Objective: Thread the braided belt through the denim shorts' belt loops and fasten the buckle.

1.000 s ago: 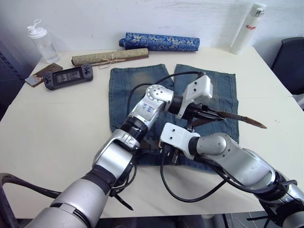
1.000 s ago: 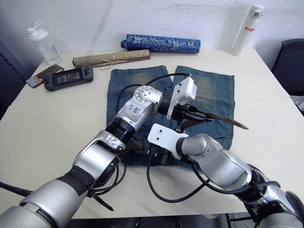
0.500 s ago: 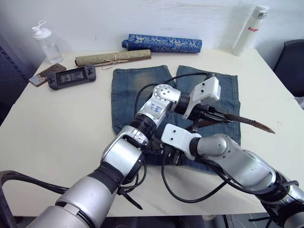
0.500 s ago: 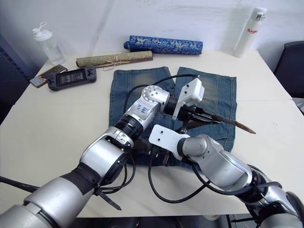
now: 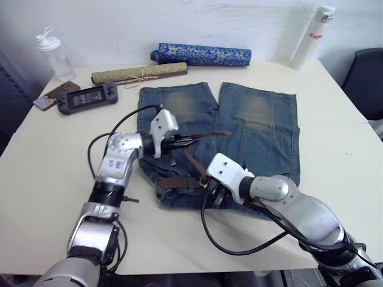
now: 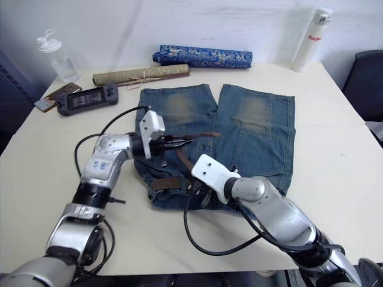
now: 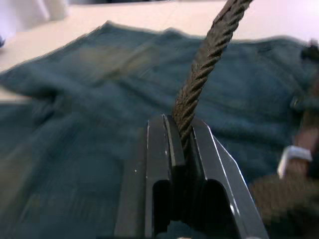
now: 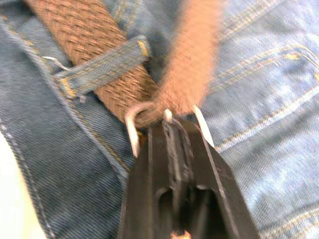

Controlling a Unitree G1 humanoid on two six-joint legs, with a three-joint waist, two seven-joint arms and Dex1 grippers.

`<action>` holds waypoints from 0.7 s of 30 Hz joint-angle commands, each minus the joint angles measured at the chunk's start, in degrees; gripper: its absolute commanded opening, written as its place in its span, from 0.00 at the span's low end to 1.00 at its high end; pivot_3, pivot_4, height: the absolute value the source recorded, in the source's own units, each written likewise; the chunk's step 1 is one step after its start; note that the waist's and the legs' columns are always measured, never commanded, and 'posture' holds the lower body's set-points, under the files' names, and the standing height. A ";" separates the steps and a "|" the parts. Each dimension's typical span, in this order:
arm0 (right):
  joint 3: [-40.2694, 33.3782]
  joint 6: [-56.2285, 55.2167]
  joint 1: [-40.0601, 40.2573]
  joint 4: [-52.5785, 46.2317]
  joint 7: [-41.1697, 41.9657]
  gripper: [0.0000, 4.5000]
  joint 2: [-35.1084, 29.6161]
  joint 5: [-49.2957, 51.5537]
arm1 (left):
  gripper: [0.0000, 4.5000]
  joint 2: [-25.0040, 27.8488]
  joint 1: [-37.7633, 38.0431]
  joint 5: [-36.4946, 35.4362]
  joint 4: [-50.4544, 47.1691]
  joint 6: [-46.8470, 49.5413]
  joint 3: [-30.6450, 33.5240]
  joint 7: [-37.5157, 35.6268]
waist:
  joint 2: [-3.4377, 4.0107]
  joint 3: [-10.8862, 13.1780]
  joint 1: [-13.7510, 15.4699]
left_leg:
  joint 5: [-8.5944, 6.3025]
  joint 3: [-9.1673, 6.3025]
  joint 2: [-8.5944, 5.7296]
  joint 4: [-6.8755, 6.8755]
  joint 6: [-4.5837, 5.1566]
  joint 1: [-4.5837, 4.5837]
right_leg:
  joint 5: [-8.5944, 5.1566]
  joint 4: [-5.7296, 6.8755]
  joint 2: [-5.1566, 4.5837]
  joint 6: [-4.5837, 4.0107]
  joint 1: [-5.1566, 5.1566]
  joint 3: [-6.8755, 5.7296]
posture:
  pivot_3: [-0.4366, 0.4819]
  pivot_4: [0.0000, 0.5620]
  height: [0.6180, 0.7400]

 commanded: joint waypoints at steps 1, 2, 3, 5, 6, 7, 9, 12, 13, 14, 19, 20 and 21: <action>-11.93 3.87 1.23 -6.60 -0.32 0.01 3.95 3.06 | 0.00 2.35 4.53 -0.22 -10.82 2.14 1.13 3.19 | -0.02 0.07 -0.08 | 0.00 0.01 0.01 0.00 0.00 -0.08 | 0.02 -0.02 0.01 -0.02 -0.08 0.00 | 0.48 0.27 0.16; -12.85 3.77 1.48 -7.74 0.00 0.01 3.87 3.62 | 0.00 2.53 5.28 -0.59 -12.12 3.08 1.13 3.79 | 0.04 0.11 -0.28 | 0.00 0.00 0.02 -0.03 0.00 -0.11 | 0.02 -0.03 0.02 -0.02 -0.12 0.00 | 0.48 0.27 0.16; -14.05 4.17 1.72 -8.73 0.31 0.01 4.07 4.32 | 0.00 2.41 5.54 -1.06 -12.99 4.10 1.14 4.48 | 0.05 0.13 -0.43 | 0.00 0.01 0.02 -0.04 0.00 -0.15 | 0.02 -0.02 0.02 -0.02 -0.19 0.00 | 0.48 0.27 0.16; -15.92 4.32 2.18 -10.00 0.45 0.01 4.33 5.36 | 0.00 2.36 5.83 -1.59 -14.05 5.29 1.06 5.27 | 0.06 0.14 -0.53 | 0.00 0.00 0.06 -0.08 0.00 -0.17 | 0.01 -0.01 0.06 -0.05 -0.23 -0.04 | 0.48 0.27 0.16; -17.08 3.18 2.89 -10.98 0.68 0.01 4.32 5.86 | 0.00 2.34 5.85 -1.75 -14.29 5.67 1.03 5.62 | 0.06 0.14 -0.54 | 0.00 0.01 0.07 -0.09 0.00 -0.17 | 0.00 -0.02 0.06 -0.05 -0.23 -0.04 | 0.48 0.27 0.16; -18.20 1.94 3.67 -11.84 0.85 0.01 4.40 6.33 | 0.00 2.36 5.84 -1.88 -14.47 5.97 0.99 5.85 | 0.06 0.14 -0.62 | 0.00 0.01 0.07 -0.09 0.00 -0.18 | 0.00 -0.02 0.06 -0.05 -0.23 -0.04 | 0.48 0.27 0.16; -21.34 0.07 6.68 -14.45 2.52 0.16 4.75 8.66 | 0.00 2.42 5.74 -2.20 -14.49 6.45 0.96 6.14 | 0.07 0.15 -0.76 | -0.01 0.05 0.07 -0.09 0.01 -0.17 | 0.00 -0.03 0.06 -0.05 -0.23 -0.02 | 0.48 0.27 0.16; -20.19 -5.05 11.57 -17.17 4.84 0.42 -0.84 9.41 | 0.00 2.75 5.35 -2.46 -13.84 6.51 0.90 6.17 | 0.08 0.17 -0.72 | -0.01 0.07 0.08 -0.11 0.02 -0.19 | 0.00 -0.07 0.06 -0.05 -0.24 -0.02 | 0.48 0.27 0.16; -18.90 -7.30 12.99 -17.33 4.84 0.51 -3.28 8.54 | 0.00 2.83 5.22 -2.53 -13.59 6.50 0.91 6.16 | 0.09 0.20 -0.66 | -0.02 0.10 0.08 -0.09 0.03 -0.19 | 0.00 -0.08 0.05 -0.05 -0.24 -0.01 | 0.48 0.27 0.16; -16.81 -10.78 15.23 -17.40 5.06 0.62 -6.24 7.19 | 0.00 2.91 5.04 -2.64 -13.27 6.49 0.93 6.12 | 0.08 0.23 -0.61 | -0.02 0.12 0.06 -0.09 0.04 -0.20 | 0.00 -0.10 0.03 -0.05 -0.23 0.00 | 0.48 0.27 0.16; -7.19 -23.17 19.88 -14.33 1.66 0.82 -12.56 -1.28 | 0.00 3.02 4.41 -3.11 -12.20 6.54 0.96 5.98 | 0.06 0.34 -0.92 | -0.03 0.19 0.13 -0.10 0.05 -0.18 | 0.00 -0.14 0.05 -0.04 -0.22 -0.01 | 0.48 0.27 0.16; -5.40 -24.77 20.22 -13.26 0.69 0.82 -13.16 -3.39 | 0.00 2.95 4.32 -3.18 -12.10 6.59 0.97 6.01 | 0.14 0.40 -1.00 | -0.03 0.22 0.15 -0.09 0.05 -0.17 | 0.00 -0.14 0.05 -0.05 -0.23 -0.01 | 0.48 0.27 0.16; -3.51 -26.63 20.39 -11.92 -0.51 0.82 -13.95 -6.22 | 0.00 2.92 4.25 -3.22 -12.04 6.61 0.97 6.04 | 0.14 0.41 -0.99 | -0.02 0.27 0.14 -0.07 0.05 -0.17 | 0.02 -0.14 0.03 -0.04 -0.23 0.01 | 0.48 0.27 0.16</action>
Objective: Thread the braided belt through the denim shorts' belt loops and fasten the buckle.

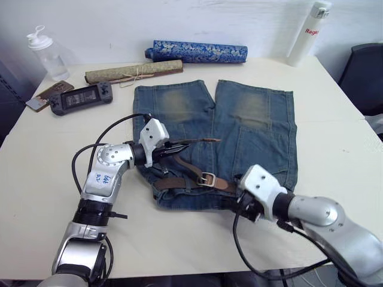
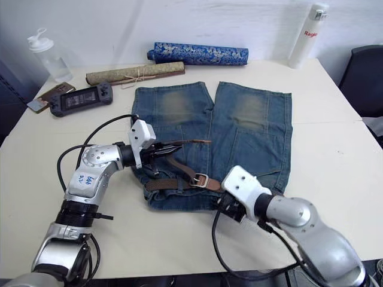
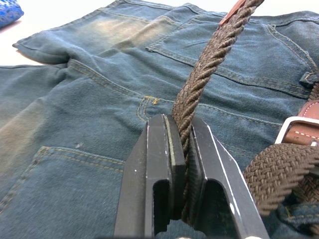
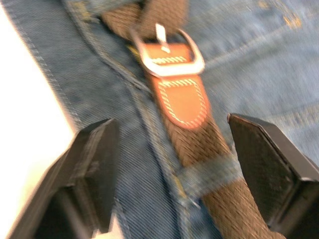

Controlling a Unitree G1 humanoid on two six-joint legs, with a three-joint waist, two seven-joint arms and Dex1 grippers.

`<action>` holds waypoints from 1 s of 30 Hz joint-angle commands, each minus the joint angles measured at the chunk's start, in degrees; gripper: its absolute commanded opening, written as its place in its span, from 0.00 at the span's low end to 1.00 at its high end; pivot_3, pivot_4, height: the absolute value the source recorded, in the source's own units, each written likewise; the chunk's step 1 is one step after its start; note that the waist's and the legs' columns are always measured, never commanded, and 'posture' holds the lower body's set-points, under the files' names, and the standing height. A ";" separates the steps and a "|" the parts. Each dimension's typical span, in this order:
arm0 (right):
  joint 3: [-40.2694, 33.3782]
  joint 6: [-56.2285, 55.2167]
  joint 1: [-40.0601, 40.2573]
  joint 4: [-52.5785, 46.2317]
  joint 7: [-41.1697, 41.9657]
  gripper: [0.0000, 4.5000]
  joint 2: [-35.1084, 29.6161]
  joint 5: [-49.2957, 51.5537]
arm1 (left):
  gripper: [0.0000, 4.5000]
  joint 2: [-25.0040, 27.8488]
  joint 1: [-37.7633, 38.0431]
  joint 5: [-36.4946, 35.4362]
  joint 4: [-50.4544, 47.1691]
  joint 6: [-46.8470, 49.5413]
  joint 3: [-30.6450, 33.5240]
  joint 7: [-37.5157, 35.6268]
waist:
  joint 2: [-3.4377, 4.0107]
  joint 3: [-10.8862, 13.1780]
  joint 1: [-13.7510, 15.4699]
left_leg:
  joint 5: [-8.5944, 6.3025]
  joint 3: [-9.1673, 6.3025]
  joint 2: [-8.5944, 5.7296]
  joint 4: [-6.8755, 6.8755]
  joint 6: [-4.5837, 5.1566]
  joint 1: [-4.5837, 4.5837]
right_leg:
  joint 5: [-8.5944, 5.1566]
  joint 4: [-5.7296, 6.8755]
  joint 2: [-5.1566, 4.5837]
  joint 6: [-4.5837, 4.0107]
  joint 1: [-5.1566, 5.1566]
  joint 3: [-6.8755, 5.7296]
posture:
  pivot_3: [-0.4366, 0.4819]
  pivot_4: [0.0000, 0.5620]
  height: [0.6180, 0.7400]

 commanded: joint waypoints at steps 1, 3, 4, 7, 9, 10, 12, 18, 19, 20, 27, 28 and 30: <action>5.93 -8.38 0.56 -1.37 -3.82 0.82 -2.63 -9.18 | 0.00 0.54 -1.30 -1.53 -0.71 -0.24 0.95 0.12 | -0.02 0.02 0.12 | 0.00 0.01 0.00 0.00 0.00 0.00 | 0.00 0.00 0.00 0.00 0.00 0.00 | 0.48 0.27 0.16; 7.13 -10.02 0.81 0.27 -5.75 0.82 -1.74 -11.31 | 0.00 0.43 -1.39 -1.65 -0.48 -0.28 0.94 0.20 | -0.04 0.05 0.35 | 0.00 0.00 0.00 0.02 0.00 0.00 | 0.01 -0.01 0.00 0.00 0.02 0.00 | 0.48 0.27 0.16; 7.80 -10.60 0.71 1.09 -6.71 0.82 -1.41 -12.73 | 0.00 0.41 -1.40 -1.74 -0.39 -0.32 0.94 0.24 | -0.05 0.05 0.43 | 0.00 0.00 -0.02 0.03 0.00 -0.01 | 0.01 -0.01 -0.01 0.00 0.02 0.01 | 0.48 0.27 0.16; 9.21 -12.35 0.51 2.47 -8.29 0.82 0.04 -15.99 | 0.00 0.30 -1.42 -1.99 -0.26 -0.29 0.98 0.50 | -0.05 0.06 0.38 | 0.00 -0.03 -0.02 0.03 0.00 -0.07 | 0.01 -0.02 0.00 0.00 -0.03 0.00 | 0.48 0.27 0.16; 9.69 -11.99 0.16 3.10 -9.02 0.82 1.31 -17.09 | 0.00 0.21 -1.42 -2.18 -0.21 -0.11 1.08 0.69 | -0.04 0.06 0.38 | 0.00 -0.04 -0.01 0.02 0.00 -0.08 | 0.01 -0.02 0.01 0.00 -0.05 0.00 | 0.48 0.27 0.16; 10.02 -11.74 -0.14 3.57 -9.63 0.82 1.50 -18.22 | 0.00 0.18 -1.41 -2.27 -0.19 0.02 1.06 0.71 | -0.04 0.06 0.37 | 0.00 -0.04 -0.02 0.02 0.00 -0.10 | 0.00 -0.01 0.01 -0.01 -0.07 0.00 | 0.48 0.27 0.16; 10.57 -12.20 -0.49 4.07 -9.75 0.82 1.44 -19.89 | 0.00 0.06 -1.43 -2.61 -0.16 0.48 1.21 0.91 | -0.04 0.06 0.38 | 0.00 -0.05 -0.02 0.04 0.00 -0.14 | 0.01 0.00 0.01 -0.01 -0.10 0.00 | 0.48 0.27 0.16; 11.69 -13.13 -0.72 5.64 -9.28 0.82 2.18 -23.35 | 0.00 0.23 -2.83 -3.23 1.23 1.03 1.98 1.65 | -0.04 0.06 0.38 | 0.02 -0.07 -0.03 0.15 -0.02 -0.37 | 0.01 0.16 0.01 -0.01 -0.32 0.00 | 0.48 0.27 0.16; 11.68 -13.27 -0.64 5.76 -9.04 0.82 2.40 -23.76 | 0.00 0.29 -2.86 -3.25 1.31 0.95 1.89 1.65 | -0.04 0.06 0.34 | 0.03 -0.07 -0.03 0.18 -0.05 -0.45 | 0.01 0.21 0.01 -0.01 -0.42 0.01 | 0.48 0.27 0.16; 11.63 -13.34 -0.70 5.92 -8.80 0.82 2.67 -24.09 | 0.00 0.31 -2.86 -3.31 1.38 0.96 1.83 1.64 | -0.04 0.06 0.30 | 0.04 -0.06 -0.03 0.17 -0.06 -0.47 | 0.01 0.23 0.02 -0.02 -0.46 0.02 | 0.48 0.27 0.16; 11.51 -13.93 -2.14 6.85 -6.76 0.48 3.76 -25.53 | 0.00 1.65 -1.96 -0.97 0.80 0.07 -0.06 1.38 | -0.04 0.06 0.26 | 0.06 -0.04 -0.03 0.18 -0.09 -0.50 | 0.00 0.30 0.02 -0.03 -0.53 0.05 | 0.48 0.27 0.16; 11.54 -13.94 -2.46 6.87 -6.55 0.43 3.95 -25.73 | 0.00 2.00 -1.90 -0.30 0.86 0.18 -0.47 1.72 | -0.04 0.06 0.26 | 0.06 -0.04 -0.03 0.19 -0.10 -0.50 | 0.00 0.32 0.02 -0.03 -0.53 0.05 | 0.48 0.27 0.16; 11.70 -13.85 -3.24 7.12 -6.14 0.20 4.45 -26.36 | 0.00 3.08 -1.64 1.94 1.19 -1.22 -1.96 1.88 | -0.04 0.06 0.26 | 0.07 -0.04 -0.03 0.20 -0.12 -0.50 | 0.00 0.39 0.01 -0.04 -0.56 0.06 | 0.48 0.27 0.16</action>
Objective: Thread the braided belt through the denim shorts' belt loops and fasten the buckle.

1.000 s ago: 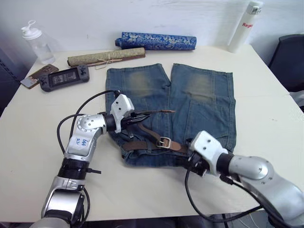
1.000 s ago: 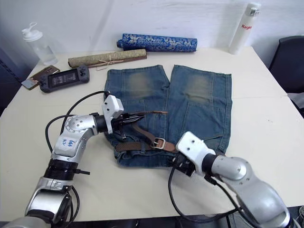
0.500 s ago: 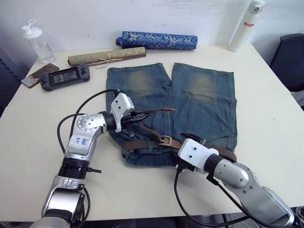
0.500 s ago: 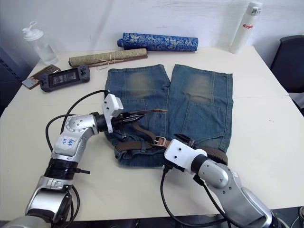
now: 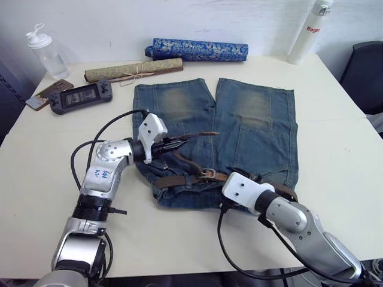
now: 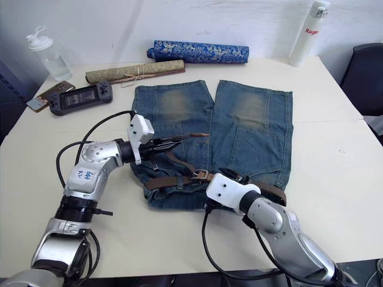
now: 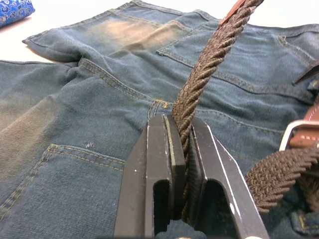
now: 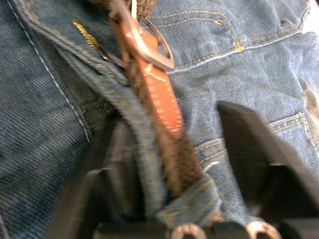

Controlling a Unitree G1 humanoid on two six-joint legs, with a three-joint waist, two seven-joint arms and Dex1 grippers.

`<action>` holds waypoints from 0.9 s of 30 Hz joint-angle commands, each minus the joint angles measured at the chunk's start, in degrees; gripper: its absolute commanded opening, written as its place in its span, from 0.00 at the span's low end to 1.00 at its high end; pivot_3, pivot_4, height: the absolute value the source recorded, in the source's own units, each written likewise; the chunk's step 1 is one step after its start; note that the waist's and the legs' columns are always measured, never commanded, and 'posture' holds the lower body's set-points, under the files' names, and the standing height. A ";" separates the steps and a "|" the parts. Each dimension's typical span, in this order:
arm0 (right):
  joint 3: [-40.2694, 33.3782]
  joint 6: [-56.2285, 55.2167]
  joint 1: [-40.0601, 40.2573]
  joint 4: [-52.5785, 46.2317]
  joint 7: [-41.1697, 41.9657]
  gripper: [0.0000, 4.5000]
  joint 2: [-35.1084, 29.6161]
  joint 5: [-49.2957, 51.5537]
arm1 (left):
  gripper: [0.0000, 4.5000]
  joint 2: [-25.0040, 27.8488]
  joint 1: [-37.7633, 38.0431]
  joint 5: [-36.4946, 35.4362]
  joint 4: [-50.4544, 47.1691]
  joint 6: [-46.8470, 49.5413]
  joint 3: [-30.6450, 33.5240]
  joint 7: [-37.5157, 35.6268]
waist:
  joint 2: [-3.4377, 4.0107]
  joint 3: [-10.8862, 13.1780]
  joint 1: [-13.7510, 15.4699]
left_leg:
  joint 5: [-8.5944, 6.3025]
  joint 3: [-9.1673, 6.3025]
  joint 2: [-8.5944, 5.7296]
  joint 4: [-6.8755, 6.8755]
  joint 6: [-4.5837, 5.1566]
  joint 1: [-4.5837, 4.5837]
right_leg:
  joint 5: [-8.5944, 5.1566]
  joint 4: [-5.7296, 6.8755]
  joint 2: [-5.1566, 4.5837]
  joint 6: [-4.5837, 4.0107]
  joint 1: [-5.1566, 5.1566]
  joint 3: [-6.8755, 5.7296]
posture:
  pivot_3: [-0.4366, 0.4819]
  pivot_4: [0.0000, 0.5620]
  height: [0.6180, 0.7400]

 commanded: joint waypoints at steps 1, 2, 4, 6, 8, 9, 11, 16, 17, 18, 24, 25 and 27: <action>0.22 -0.92 -2.03 -0.38 0.52 0.08 0.95 -2.30 | 0.00 2.03 0.38 3.51 -1.07 -2.35 -1.95 0.80 | 0.00 0.00 -0.01 | 0.01 0.01 0.00 0.01 -0.02 0.00 | 0.00 0.07 0.00 -0.01 -0.03 0.02 | 0.48 0.27 0.16; 0.30 -0.86 -2.43 -0.29 0.52 0.02 1.27 -2.78 | 0.00 2.17 0.51 3.95 -1.22 -2.41 -2.18 1.07 | 0.00 0.00 0.00 | 0.02 0.01 0.00 0.02 -0.02 0.00 | -0.01 0.09 0.00 -0.02 -0.04 0.02 | 0.48 0.27 0.16; 0.50 -0.58 -3.22 0.02 0.73 0.00 1.88 -3.57 | 0.00 2.34 0.57 4.48 -1.55 -1.72 -2.46 1.78 | 0.00 0.00 -0.01 | 0.03 0.01 0.00 0.01 -0.04 0.00 | -0.03 0.16 0.00 -0.06 -0.09 0.03 | 0.48 0.27 0.16; 0.97 -0.29 -4.19 0.61 0.97 0.00 2.54 -4.54 | 0.00 2.61 0.57 5.26 -1.79 -1.26 -2.64 2.45 | 0.00 0.00 -0.04 | 0.03 0.01 0.00 0.02 -0.05 -0.04 | -0.04 0.23 0.00 -0.08 -0.17 0.04 | 0.48 0.27 0.16; 1.99 -0.48 -5.67 1.55 1.27 0.00 2.89 -6.08 | 0.00 2.94 0.64 6.33 -2.11 -0.78 -2.72 3.56 | 0.00 0.00 -0.21 | 0.04 0.01 0.01 0.02 -0.07 -0.05 | -0.05 0.26 0.00 -0.10 -0.19 0.05 | 0.48 0.27 0.16; 2.39 -0.19 -6.44 2.06 1.38 0.00 3.51 -6.50 | 0.00 3.23 0.66 6.68 -2.34 -0.54 -2.82 3.68 | 0.00 0.00 -0.25 | 0.05 0.02 0.01 0.02 -0.09 -0.04 | -0.05 0.28 0.01 -0.10 -0.21 0.05 | 0.48 0.27 0.16; 2.72 0.26 -7.15 2.66 1.70 0.00 4.45 -7.06 | 0.00 3.47 0.67 6.92 -2.61 -0.29 -2.92 3.63 | 0.00 0.00 -0.35 | 0.05 0.02 0.02 0.02 -0.10 -0.04 | -0.06 0.32 0.02 -0.12 -0.23 0.06 | 0.48 0.27 0.16; 3.82 1.25 -8.71 4.80 2.75 0.00 6.53 -8.56 | 0.00 4.64 0.57 7.69 -3.30 0.51 -3.26 3.51 | 0.00 0.00 -0.61 | 0.06 0.01 0.01 0.03 -0.11 -0.05 | -0.07 0.34 0.02 -0.12 -0.25 0.06 | 0.48 0.27 0.16; 4.07 1.46 -8.95 5.09 3.03 0.00 6.74 -8.88 | 0.00 5.25 0.53 7.55 -3.49 1.10 -2.90 3.29 | 0.00 0.00 -0.74 | 0.07 0.01 0.01 0.03 -0.12 -0.05 | -0.07 0.36 0.02 -0.12 -0.26 0.06 | 0.48 0.27 0.16; 4.18 1.75 -9.03 5.21 3.37 0.00 6.91 -9.02 | 0.00 5.89 0.52 7.53 -3.66 1.53 -2.74 3.08 | 0.00 0.00 -0.85 | 0.07 0.00 0.01 0.02 -0.12 -0.05 | -0.07 0.37 0.02 -0.14 -0.26 0.06 | 0.48 0.27 0.16; 4.07 2.00 -8.73 5.35 4.71 0.00 7.51 -9.95 | 0.00 8.95 1.17 7.35 -4.98 3.57 -2.46 2.18 | 0.00 0.00 -1.41 | 0.07 -0.01 0.01 0.02 -0.13 -0.05 | -0.09 0.41 0.02 -0.16 -0.28 0.06 | 0.48 0.27 0.16; 3.95 2.01 -8.70 5.38 4.90 0.00 7.58 -10.02 | 0.00 9.55 1.50 7.13 -5.32 4.02 -2.31 1.81 | 0.00 0.00 -1.41 | 0.07 -0.01 0.01 0.02 -0.13 -0.05 | -0.09 0.42 0.02 -0.16 -0.28 0.06 | 0.48 0.27 0.16; 3.77 2.01 -8.66 5.43 5.20 0.00 7.71 -10.19 | 0.00 10.71 2.05 6.99 -5.93 4.16 -2.50 0.74 | 0.00 0.00 -1.51 | 0.07 -0.01 0.01 0.02 -0.13 -0.05 | -0.09 0.42 0.02 -0.16 -0.29 0.06 | 0.48 0.27 0.16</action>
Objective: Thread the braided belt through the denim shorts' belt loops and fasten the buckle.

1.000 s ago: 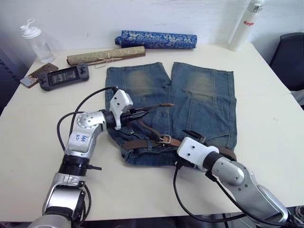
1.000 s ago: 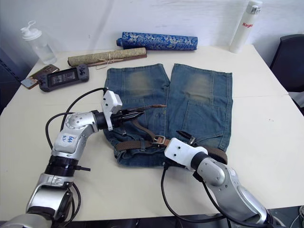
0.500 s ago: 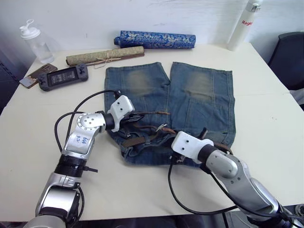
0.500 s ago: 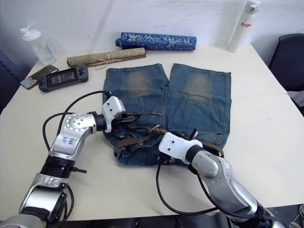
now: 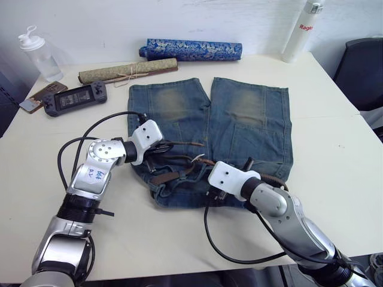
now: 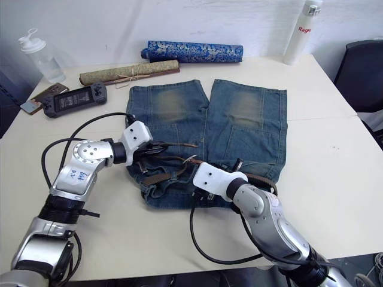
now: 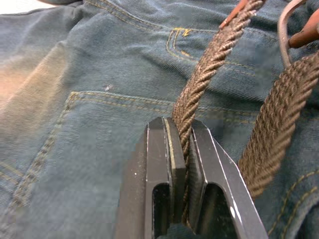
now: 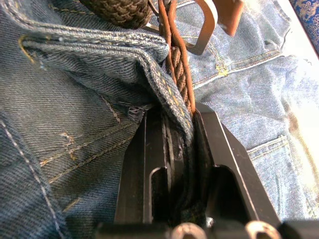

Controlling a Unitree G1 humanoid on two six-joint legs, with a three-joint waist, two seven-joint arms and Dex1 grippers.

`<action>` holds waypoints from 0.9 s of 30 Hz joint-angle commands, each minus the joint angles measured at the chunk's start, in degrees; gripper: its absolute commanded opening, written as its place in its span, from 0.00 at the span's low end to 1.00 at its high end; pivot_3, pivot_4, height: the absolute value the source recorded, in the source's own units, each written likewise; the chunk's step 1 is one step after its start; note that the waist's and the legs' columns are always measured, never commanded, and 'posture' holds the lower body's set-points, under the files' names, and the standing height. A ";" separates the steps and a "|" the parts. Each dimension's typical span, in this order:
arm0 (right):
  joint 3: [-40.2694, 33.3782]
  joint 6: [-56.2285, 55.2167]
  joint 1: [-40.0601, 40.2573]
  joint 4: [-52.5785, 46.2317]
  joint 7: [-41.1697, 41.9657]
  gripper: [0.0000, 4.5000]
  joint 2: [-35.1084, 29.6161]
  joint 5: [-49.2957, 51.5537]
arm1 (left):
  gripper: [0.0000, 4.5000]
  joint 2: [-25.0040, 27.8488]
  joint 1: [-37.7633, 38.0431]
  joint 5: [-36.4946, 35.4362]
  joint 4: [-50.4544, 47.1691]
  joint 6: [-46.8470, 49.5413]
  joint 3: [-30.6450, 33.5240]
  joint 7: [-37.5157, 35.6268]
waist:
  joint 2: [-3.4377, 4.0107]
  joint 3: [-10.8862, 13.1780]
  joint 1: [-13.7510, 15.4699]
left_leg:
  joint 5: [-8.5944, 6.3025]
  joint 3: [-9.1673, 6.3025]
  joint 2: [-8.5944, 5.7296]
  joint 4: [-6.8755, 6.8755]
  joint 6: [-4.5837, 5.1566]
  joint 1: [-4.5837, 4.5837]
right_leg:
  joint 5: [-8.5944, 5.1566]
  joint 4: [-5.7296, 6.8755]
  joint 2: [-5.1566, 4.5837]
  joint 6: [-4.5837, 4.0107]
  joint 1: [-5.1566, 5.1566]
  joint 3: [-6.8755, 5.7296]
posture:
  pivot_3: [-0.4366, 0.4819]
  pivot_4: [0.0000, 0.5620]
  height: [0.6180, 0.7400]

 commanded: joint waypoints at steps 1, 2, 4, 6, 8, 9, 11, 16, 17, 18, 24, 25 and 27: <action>-0.49 0.10 -0.29 -0.85 0.60 0.00 0.28 -1.29 | 0.00 2.82 0.97 -0.20 -2.77 0.33 1.06 -1.75 | 0.00 0.00 -0.01 | 0.00 0.01 0.00 0.00 0.00 0.00 | 0.00 0.01 0.00 -0.01 -0.01 0.01 | 0.48 0.27 0.16; -0.59 0.13 -0.28 -0.80 0.71 0.00 0.39 -1.35 | 0.00 3.26 1.43 -0.51 -3.40 0.48 0.92 -2.49 | 0.00 0.00 0.06 | 0.00 0.00 0.00 0.00 0.00 -0.01 | -0.01 0.03 0.00 -0.02 -0.02 0.00 | 0.48 0.27 0.16; -0.82 0.14 -0.31 -0.67 0.87 0.00 0.62 -1.36 | 0.00 3.69 1.97 -0.93 -4.18 0.82 0.84 -3.22 | 0.00 0.00 0.02 | 0.00 -0.01 0.00 0.00 0.00 -0.01 | -0.02 0.04 0.00 -0.03 -0.02 0.00 | 0.48 0.27 0.16; -0.91 0.01 -0.35 -0.56 1.07 0.00 0.63 -1.44 | 0.00 4.46 2.37 -0.60 -4.88 0.76 0.28 -3.87 | 0.00 0.00 0.02 | 0.00 0.00 0.00 0.01 0.00 -0.01 | -0.02 0.05 0.00 -0.03 -0.02 0.00 | 0.48 0.27 0.16; -0.96 -0.12 -0.41 -0.40 1.25 0.00 0.67 -1.55 | 0.00 4.60 2.51 -0.57 -5.17 1.08 0.27 -3.91 | 0.00 0.00 0.03 | 0.00 0.00 0.00 0.01 0.00 -0.01 | -0.02 0.05 0.00 -0.03 -0.02 0.00 | 0.48 0.27 0.16; -1.04 -0.16 -0.46 -0.28 1.31 0.00 0.75 -1.57 | 0.00 4.63 2.49 -0.49 -5.16 1.10 0.22 -3.94 | 0.00 0.00 0.03 | 0.00 0.00 0.00 0.01 0.00 0.00 | -0.02 0.06 0.00 -0.03 -0.02 0.00 | 0.48 0.27 0.16; -1.11 -0.22 -0.51 -0.17 1.38 0.00 0.83 -1.69 | 0.00 4.71 2.51 -0.33 -5.20 1.10 0.08 -4.03 | 0.00 0.00 0.03 | 0.00 0.00 0.00 0.03 0.00 -0.01 | -0.02 0.09 0.00 -0.03 -0.02 0.00 | 0.48 0.27 0.16; -1.01 -1.03 -0.91 -0.17 1.63 0.00 0.75 -2.23 | 0.00 4.44 2.09 0.19 -5.05 0.76 -0.53 -4.12 | 0.00 0.00 0.01 | 0.00 0.00 0.00 0.04 0.00 -0.01 | -0.03 0.10 0.00 -0.04 -0.02 0.00 | 0.48 0.27 0.16; -0.95 -1.34 -1.05 -0.09 1.72 0.00 0.68 -2.34 | 0.00 4.28 1.88 0.25 -4.95 0.67 -0.60 -4.12 | 0.00 0.00 0.01 | 0.00 0.00 0.00 0.04 0.00 -0.01 | -0.03 0.10 0.00 -0.04 -0.02 0.00 | 0.48 0.27 0.16; -0.89 -1.56 -1.21 0.00 1.80 0.00 0.65 -2.49 | 0.00 4.17 1.67 0.37 -4.82 0.55 -0.69 -4.15 | 0.00 0.00 0.01 | 0.00 0.00 0.00 0.04 0.00 -0.01 | -0.03 0.10 0.00 -0.04 -0.02 0.00 | 0.48 0.27 0.16; -0.55 -3.17 -2.70 0.52 2.96 0.00 0.48 -3.15 | 0.00 3.85 0.34 1.32 -4.20 -0.97 -2.17 -5.23 | 0.00 0.00 0.05 | 0.00 0.00 0.00 0.06 0.00 -0.01 | -0.03 0.12 -0.01 -0.04 -0.03 0.00 | 0.48 0.27 0.16; -0.49 -3.39 -2.80 0.60 3.19 0.00 0.49 -3.24 | 0.00 3.78 0.02 1.48 -4.06 -1.22 -2.51 -5.38 | 0.00 0.00 0.03 | 0.00 0.00 0.00 0.06 0.00 -0.02 | -0.03 0.13 -0.01 -0.05 -0.03 0.00 | 0.48 0.27 0.16; -0.36 -3.71 -2.95 0.68 3.55 0.00 0.60 -3.44 | 0.00 3.40 -0.74 1.78 -3.76 -1.79 -3.26 -5.72 | 0.00 0.00 0.03 | 0.00 0.00 0.00 0.06 0.00 -0.02 | -0.03 0.13 -0.01 -0.05 -0.04 0.00 | 0.48 0.27 0.16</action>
